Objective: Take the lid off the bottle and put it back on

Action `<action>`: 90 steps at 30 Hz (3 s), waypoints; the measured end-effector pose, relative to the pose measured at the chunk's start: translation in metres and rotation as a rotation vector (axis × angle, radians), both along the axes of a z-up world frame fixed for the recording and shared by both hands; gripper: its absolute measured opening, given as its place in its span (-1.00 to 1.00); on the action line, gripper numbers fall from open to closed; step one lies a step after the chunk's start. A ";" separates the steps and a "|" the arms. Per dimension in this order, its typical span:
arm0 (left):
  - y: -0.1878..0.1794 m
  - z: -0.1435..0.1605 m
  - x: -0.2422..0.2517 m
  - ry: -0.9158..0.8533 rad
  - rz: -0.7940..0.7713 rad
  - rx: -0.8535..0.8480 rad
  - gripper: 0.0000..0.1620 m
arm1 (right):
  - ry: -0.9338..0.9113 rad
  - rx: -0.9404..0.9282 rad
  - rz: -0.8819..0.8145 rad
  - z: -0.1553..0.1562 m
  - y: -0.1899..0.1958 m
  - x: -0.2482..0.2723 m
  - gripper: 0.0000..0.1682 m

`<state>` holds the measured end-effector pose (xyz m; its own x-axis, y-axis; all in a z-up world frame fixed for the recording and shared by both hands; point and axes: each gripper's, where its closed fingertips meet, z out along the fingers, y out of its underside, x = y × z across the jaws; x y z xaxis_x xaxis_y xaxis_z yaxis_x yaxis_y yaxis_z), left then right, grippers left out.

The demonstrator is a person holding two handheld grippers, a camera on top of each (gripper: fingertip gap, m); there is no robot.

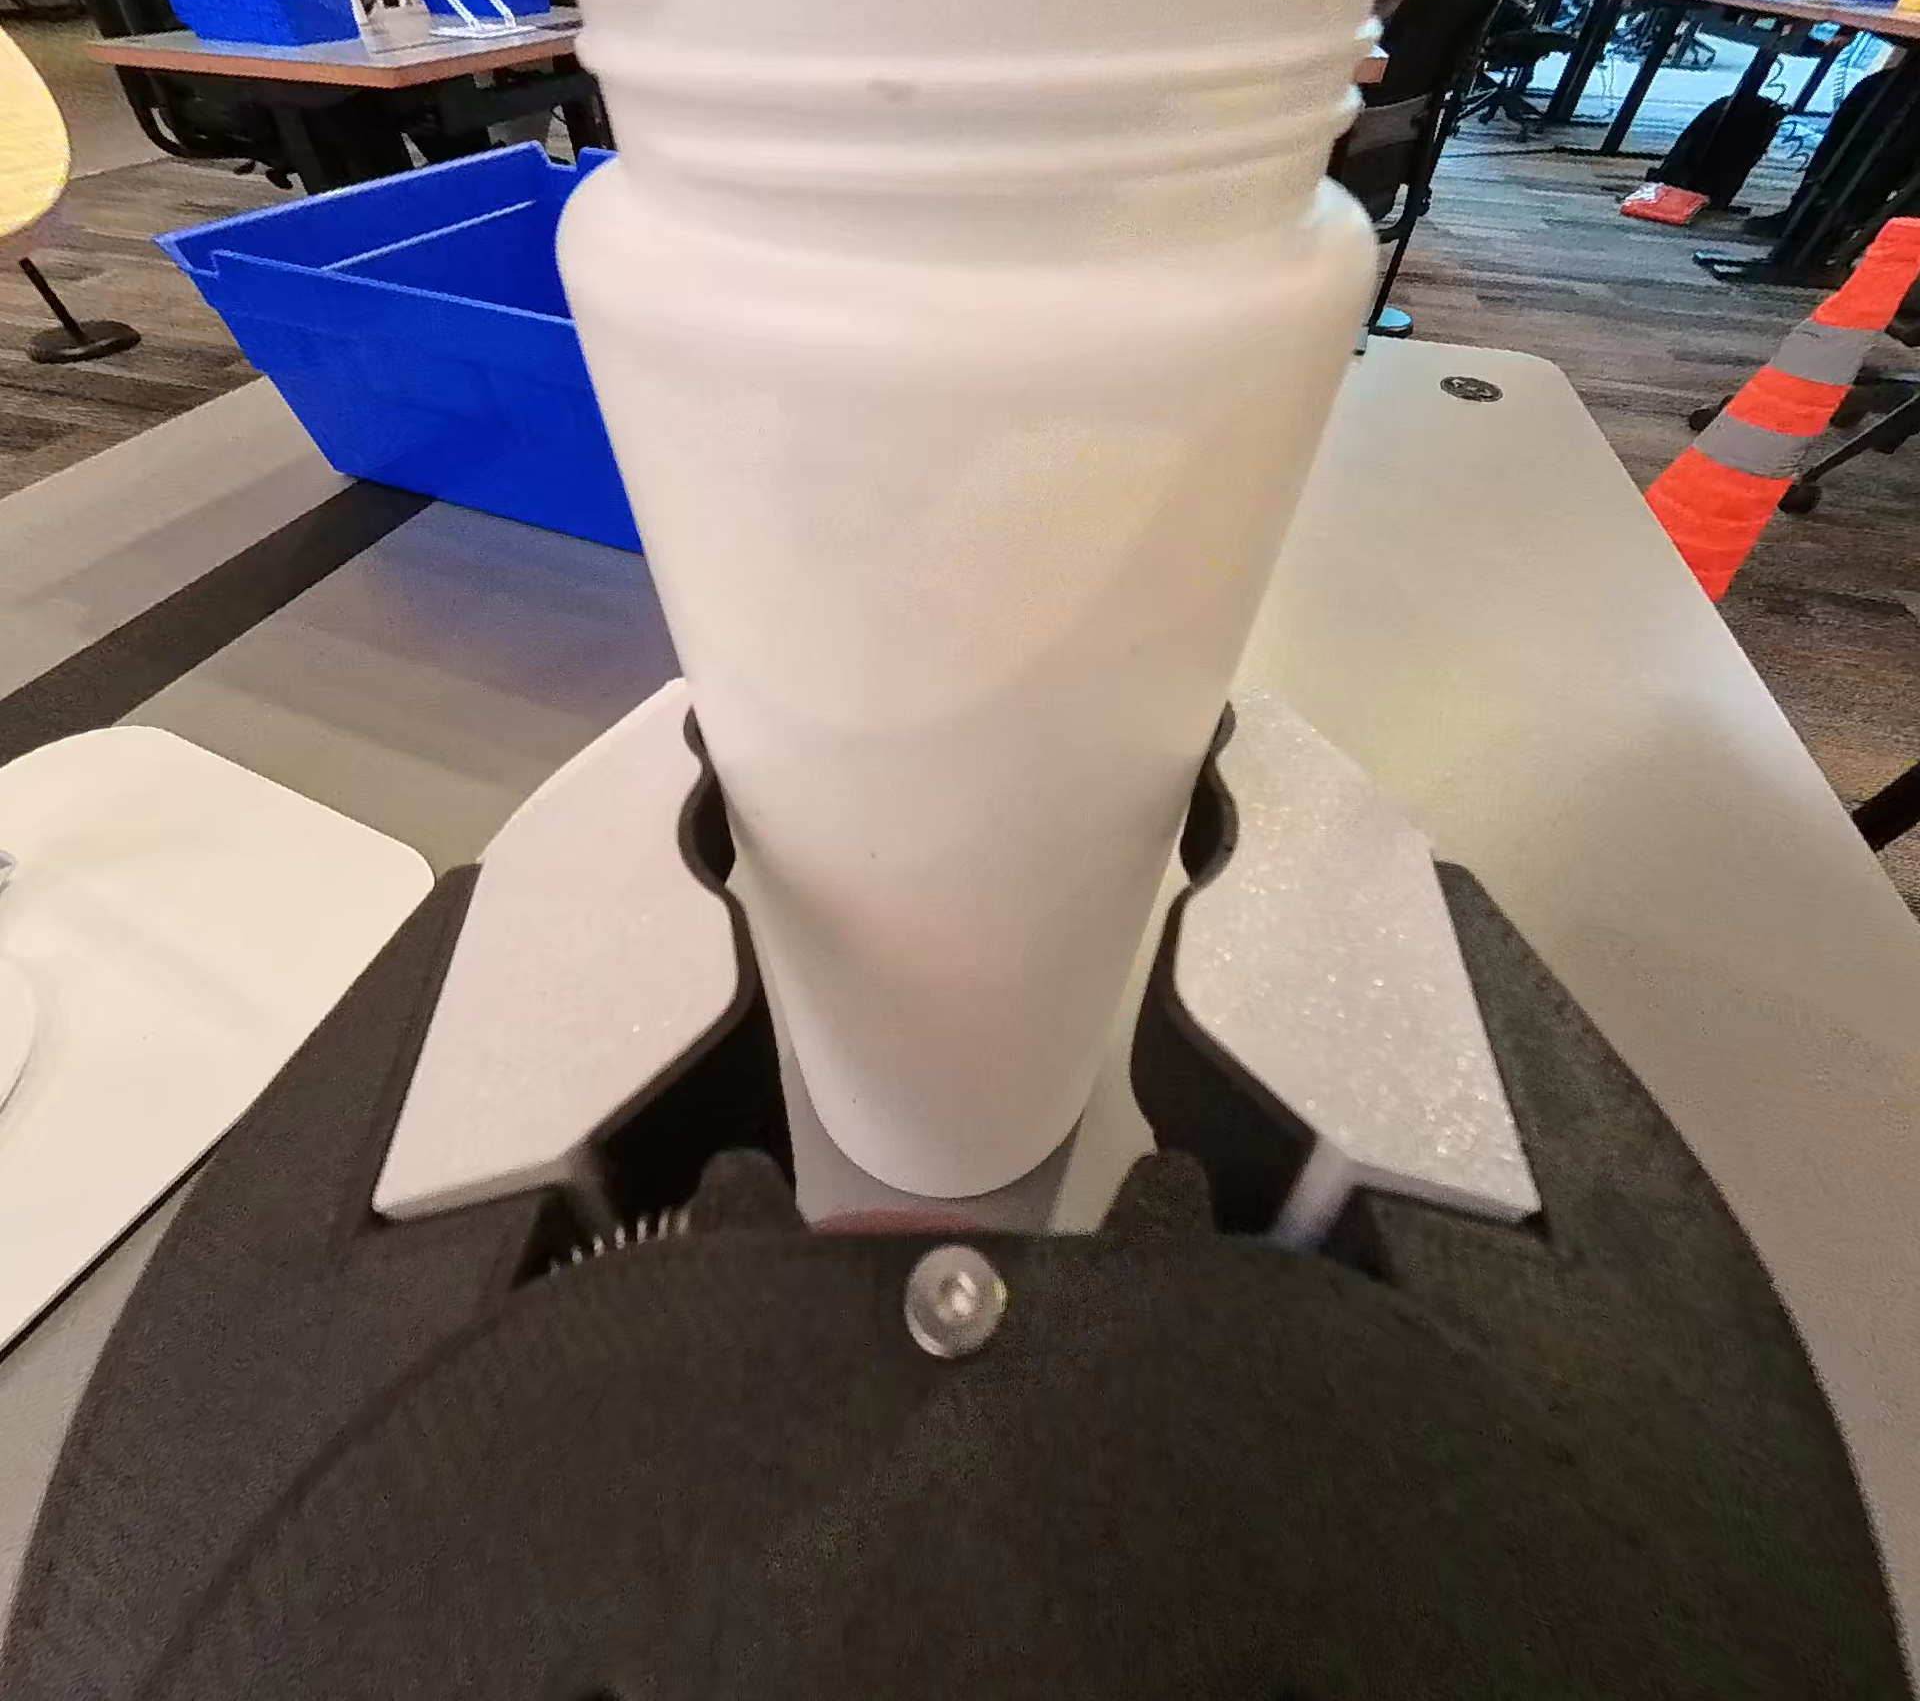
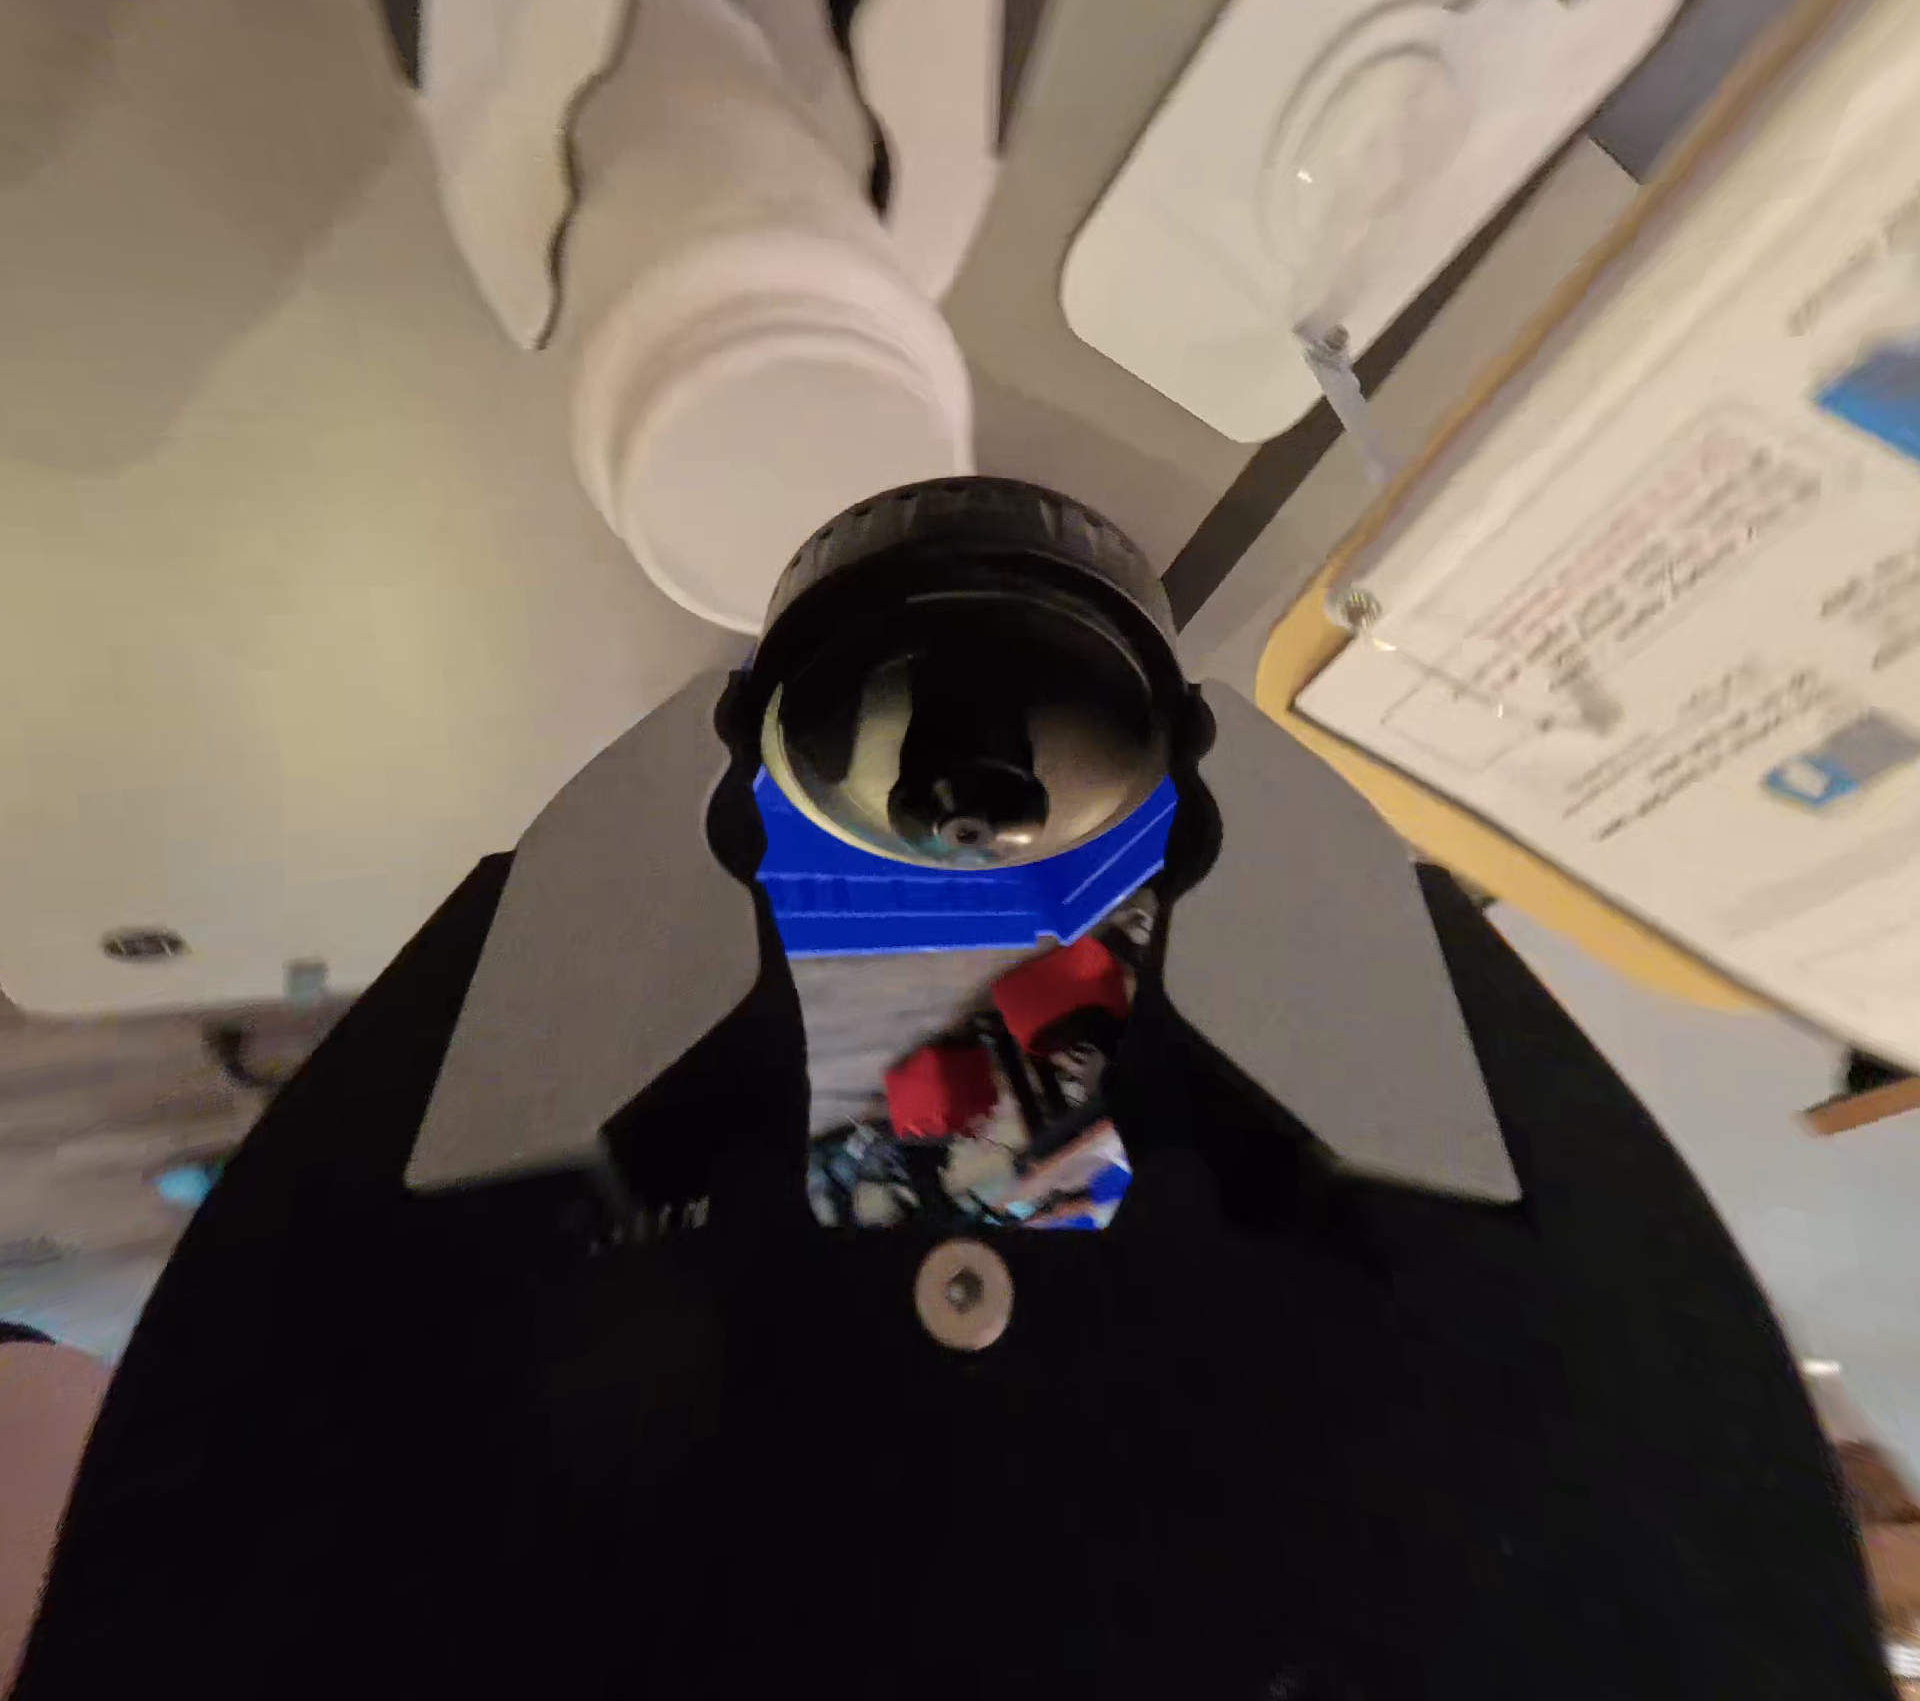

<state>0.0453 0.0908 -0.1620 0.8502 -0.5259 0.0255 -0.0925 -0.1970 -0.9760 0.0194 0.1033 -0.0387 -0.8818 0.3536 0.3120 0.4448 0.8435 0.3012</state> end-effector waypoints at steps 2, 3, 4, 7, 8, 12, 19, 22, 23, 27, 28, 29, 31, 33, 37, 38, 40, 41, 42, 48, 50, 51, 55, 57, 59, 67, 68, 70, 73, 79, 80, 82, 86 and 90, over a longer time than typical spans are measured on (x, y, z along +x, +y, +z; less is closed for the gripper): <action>0.000 0.000 0.000 -0.004 0.001 0.000 0.06 | 0.111 -0.081 -0.118 0.016 0.019 -0.002 -0.09; 0.000 0.000 -0.001 -0.006 0.001 0.000 0.06 | 0.167 -0.109 -0.181 0.023 0.031 -0.002 -0.09; 0.000 0.000 -0.001 -0.005 0.001 0.000 0.06 | 0.221 -0.134 -0.250 0.030 0.046 -0.001 -0.09; 0.000 0.000 -0.001 -0.007 0.002 0.001 0.06 | 0.319 -0.207 -0.484 0.036 0.097 0.013 -0.09; 0.000 0.000 -0.001 -0.008 0.002 0.002 0.06 | 0.341 -0.222 -0.564 0.032 0.116 0.018 -0.09; 0.001 0.000 0.000 -0.008 0.002 0.003 0.06 | 0.316 -0.316 -0.860 -0.010 0.180 0.044 -0.09; 0.000 0.000 0.000 -0.010 0.001 0.006 0.06 | 0.186 -0.524 -1.187 -0.131 0.248 0.053 -0.08; 0.000 0.000 0.000 -0.016 -0.001 0.007 0.06 | 0.145 -0.584 -1.252 -0.171 0.259 0.050 -0.08; 0.000 0.000 0.000 -0.018 -0.002 0.008 0.06 | 0.150 -0.603 -1.265 -0.180 0.262 0.046 -0.07; 0.000 0.001 0.001 -0.020 -0.007 0.010 0.06 | 0.182 -0.665 -1.282 -0.203 0.267 0.029 -0.07; 0.000 0.001 0.001 -0.022 -0.008 0.011 0.06 | 0.184 -0.667 -1.284 -0.206 0.268 0.028 -0.08; 0.000 0.001 0.001 -0.022 -0.009 0.011 0.06 | 0.186 -0.689 -1.282 -0.208 0.266 0.026 -0.02; 0.000 0.001 0.001 -0.024 -0.010 0.012 0.06 | 0.201 -0.711 -1.293 -0.209 0.267 0.025 0.19; 0.000 0.001 0.001 -0.025 -0.011 0.012 0.07 | 0.248 -0.731 -1.305 -0.201 0.269 0.028 0.18; 0.000 0.001 0.001 -0.027 -0.012 0.013 0.07 | 0.446 -0.794 -1.261 -0.152 0.258 0.034 0.08; 0.000 0.001 0.001 -0.029 -0.012 0.014 0.07 | 0.503 -0.827 -1.197 -0.134 0.245 0.034 0.08; 0.000 0.001 0.001 -0.031 -0.013 0.015 0.07 | 0.604 -0.925 -1.006 -0.095 0.204 0.030 0.10; 0.000 0.001 0.002 -0.032 -0.013 0.015 0.07 | 0.636 -0.992 -0.898 -0.077 0.176 0.029 0.16; 0.000 0.001 0.002 -0.033 -0.012 0.016 0.06 | 0.658 -1.055 -0.792 -0.062 0.146 0.028 0.22; 0.001 0.001 0.003 -0.030 -0.011 0.015 0.06 | 0.553 -1.283 -0.398 -0.058 -0.015 0.027 0.54; 0.000 0.001 0.004 -0.026 -0.013 0.016 0.07 | 0.533 -1.284 -0.401 -0.074 -0.035 0.018 0.52; 0.000 0.001 0.005 -0.023 -0.014 0.017 0.07 | 0.530 -1.277 -0.410 -0.083 -0.040 0.013 0.52; -0.001 0.001 0.007 -0.030 -0.020 0.016 0.07 | 0.565 -1.412 -0.416 -0.088 -0.051 -0.004 0.22; -0.001 0.001 0.006 -0.045 -0.027 0.015 0.07 | 0.600 -1.416 -0.387 -0.087 -0.051 -0.006 0.18; -0.001 -0.001 0.005 -0.042 -0.023 0.002 0.07 | 0.609 -1.421 -0.401 -0.086 -0.050 -0.008 0.17; -0.002 0.011 -0.002 -0.062 0.008 0.075 -0.05 | 0.769 -1.437 -0.486 -0.040 -0.005 0.006 0.16; -0.002 0.011 -0.005 -0.069 0.021 0.078 -0.08 | 0.826 -1.405 -0.521 -0.025 0.013 0.010 0.16; 0.001 0.006 -0.008 -0.075 0.031 0.062 -0.14 | 0.956 -1.326 -0.607 0.004 0.057 0.021 0.15; 0.005 -0.004 -0.006 -0.056 0.044 0.035 -0.21 | 1.088 -1.182 -0.770 0.030 0.131 0.038 0.15; 0.009 -0.012 -0.008 -0.039 0.066 0.013 -0.19 | 1.038 -0.990 -1.143 -0.018 0.243 0.045 0.15; 0.009 -0.012 -0.010 -0.042 0.071 0.011 -0.19 | 1.001 -0.987 -1.194 -0.033 0.253 0.044 0.16; 0.010 -0.013 -0.012 -0.049 0.077 0.007 -0.19 | 0.928 -0.986 -1.288 -0.063 0.268 0.041 0.16; 0.011 -0.016 -0.013 -0.052 0.080 -0.004 -0.19 | 0.899 -0.938 -1.398 -0.101 0.295 0.040 0.06; 0.011 -0.019 -0.013 -0.055 0.076 -0.017 -0.18 | 0.807 -0.934 -1.470 -0.118 0.304 0.041 0.02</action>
